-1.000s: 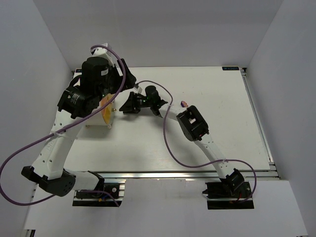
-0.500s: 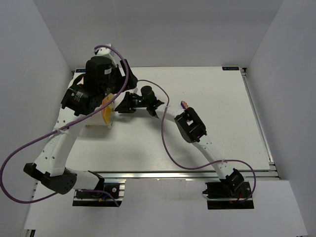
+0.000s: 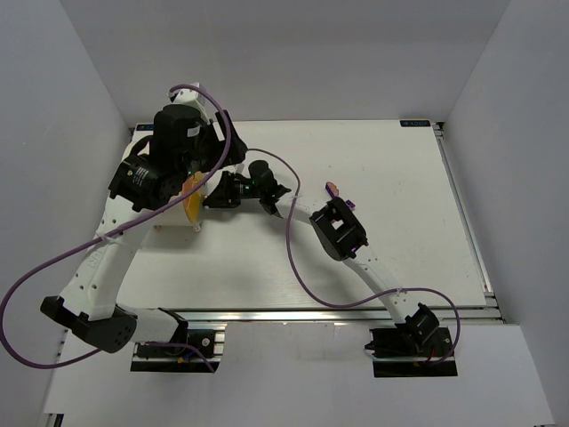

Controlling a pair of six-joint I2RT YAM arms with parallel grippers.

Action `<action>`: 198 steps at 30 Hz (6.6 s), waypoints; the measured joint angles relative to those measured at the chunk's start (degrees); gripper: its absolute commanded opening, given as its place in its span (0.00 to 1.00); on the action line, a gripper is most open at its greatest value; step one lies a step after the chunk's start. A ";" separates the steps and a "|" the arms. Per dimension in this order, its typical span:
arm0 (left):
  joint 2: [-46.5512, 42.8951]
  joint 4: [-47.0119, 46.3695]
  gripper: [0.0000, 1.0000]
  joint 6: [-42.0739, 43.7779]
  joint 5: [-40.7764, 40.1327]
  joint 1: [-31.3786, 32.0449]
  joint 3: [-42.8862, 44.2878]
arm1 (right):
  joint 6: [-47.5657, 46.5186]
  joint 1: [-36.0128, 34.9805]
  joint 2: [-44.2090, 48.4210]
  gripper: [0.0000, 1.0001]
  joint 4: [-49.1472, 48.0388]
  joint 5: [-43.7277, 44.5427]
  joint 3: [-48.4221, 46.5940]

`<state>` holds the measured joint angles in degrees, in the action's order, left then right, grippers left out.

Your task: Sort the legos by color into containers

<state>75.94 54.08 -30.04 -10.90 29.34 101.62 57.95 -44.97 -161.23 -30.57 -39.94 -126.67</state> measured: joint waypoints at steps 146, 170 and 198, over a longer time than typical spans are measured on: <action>-13.92 -27.32 0.76 -7.69 16.44 0.52 -22.75 | -46.53 5.03 27.91 0.08 31.30 3.56 5.35; -9.40 -26.27 0.40 -8.11 17.29 0.52 -20.87 | -41.81 3.17 24.17 0.35 23.43 8.41 6.67; 49.96 -16.90 0.78 11.69 18.10 16.11 9.31 | -50.86 55.89 59.34 0.85 48.59 -11.41 39.91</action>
<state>125.91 37.19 -18.35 7.20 45.45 110.93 7.09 10.92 -101.89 18.02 -51.35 -86.76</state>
